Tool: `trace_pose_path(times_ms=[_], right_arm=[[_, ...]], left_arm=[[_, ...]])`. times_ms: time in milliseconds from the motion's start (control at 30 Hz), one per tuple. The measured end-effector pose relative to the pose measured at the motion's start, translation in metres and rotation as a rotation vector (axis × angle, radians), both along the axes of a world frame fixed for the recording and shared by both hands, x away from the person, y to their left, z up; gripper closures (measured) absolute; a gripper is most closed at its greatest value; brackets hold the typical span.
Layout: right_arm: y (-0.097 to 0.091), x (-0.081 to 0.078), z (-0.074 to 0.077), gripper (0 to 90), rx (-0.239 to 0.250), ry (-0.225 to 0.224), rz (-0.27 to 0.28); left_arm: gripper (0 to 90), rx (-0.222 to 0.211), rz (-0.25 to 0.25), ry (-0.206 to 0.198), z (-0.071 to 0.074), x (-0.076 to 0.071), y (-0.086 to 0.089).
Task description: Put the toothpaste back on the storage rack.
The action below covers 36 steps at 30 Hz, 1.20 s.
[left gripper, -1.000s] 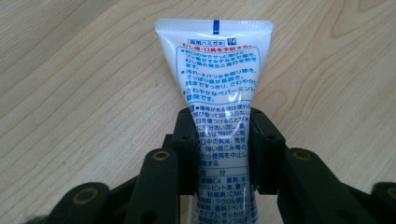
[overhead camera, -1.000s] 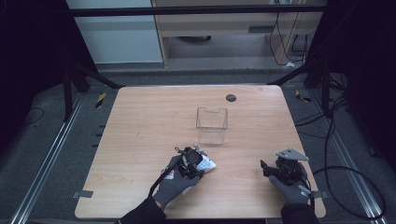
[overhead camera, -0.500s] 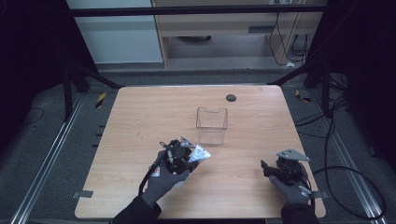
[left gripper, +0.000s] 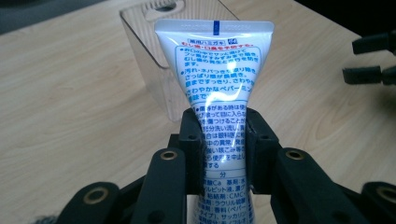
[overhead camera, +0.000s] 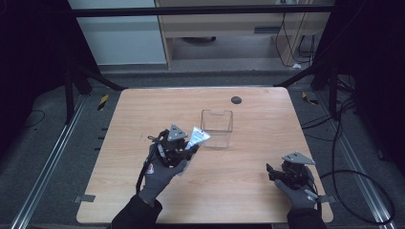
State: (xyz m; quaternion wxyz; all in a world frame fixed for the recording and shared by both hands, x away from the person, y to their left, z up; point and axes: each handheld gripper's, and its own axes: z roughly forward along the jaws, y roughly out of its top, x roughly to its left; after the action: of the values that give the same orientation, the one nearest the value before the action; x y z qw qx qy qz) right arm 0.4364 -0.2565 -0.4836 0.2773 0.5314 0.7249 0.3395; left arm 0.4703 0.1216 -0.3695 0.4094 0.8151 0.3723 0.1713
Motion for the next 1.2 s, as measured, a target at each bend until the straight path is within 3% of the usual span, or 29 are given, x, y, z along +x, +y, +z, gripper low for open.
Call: trace_pose_path(times_ms=[300, 467, 633, 833, 1200], right_arm=[[0.0, 0.0, -0.001, 25.6, -0.005, -0.002, -0.002], [0.0, 0.0, -0.001, 25.6, -0.008, -0.005, 0.001], [0.0, 0.0, -0.001, 25.6, -0.011, -0.005, 0.002], [0.0, 0.0, -0.002, 25.6, -0.008, -0.005, 0.0], [0.0, 0.0, -0.003, 25.6, -0.008, -0.007, 0.003]], left_arm=[[71.6, -0.066, 0.053, -0.07, 0.016, 0.017, 0.001], [71.5, -0.085, 0.064, -0.102, 0.026, 0.027, -0.005], [71.6, -0.14, 0.075, -0.135, 0.033, 0.039, -0.014], [71.6, -0.194, 0.087, -0.155, 0.037, 0.053, -0.026], [71.6, -0.225, 0.08, -0.16, 0.037, 0.08, -0.049]])
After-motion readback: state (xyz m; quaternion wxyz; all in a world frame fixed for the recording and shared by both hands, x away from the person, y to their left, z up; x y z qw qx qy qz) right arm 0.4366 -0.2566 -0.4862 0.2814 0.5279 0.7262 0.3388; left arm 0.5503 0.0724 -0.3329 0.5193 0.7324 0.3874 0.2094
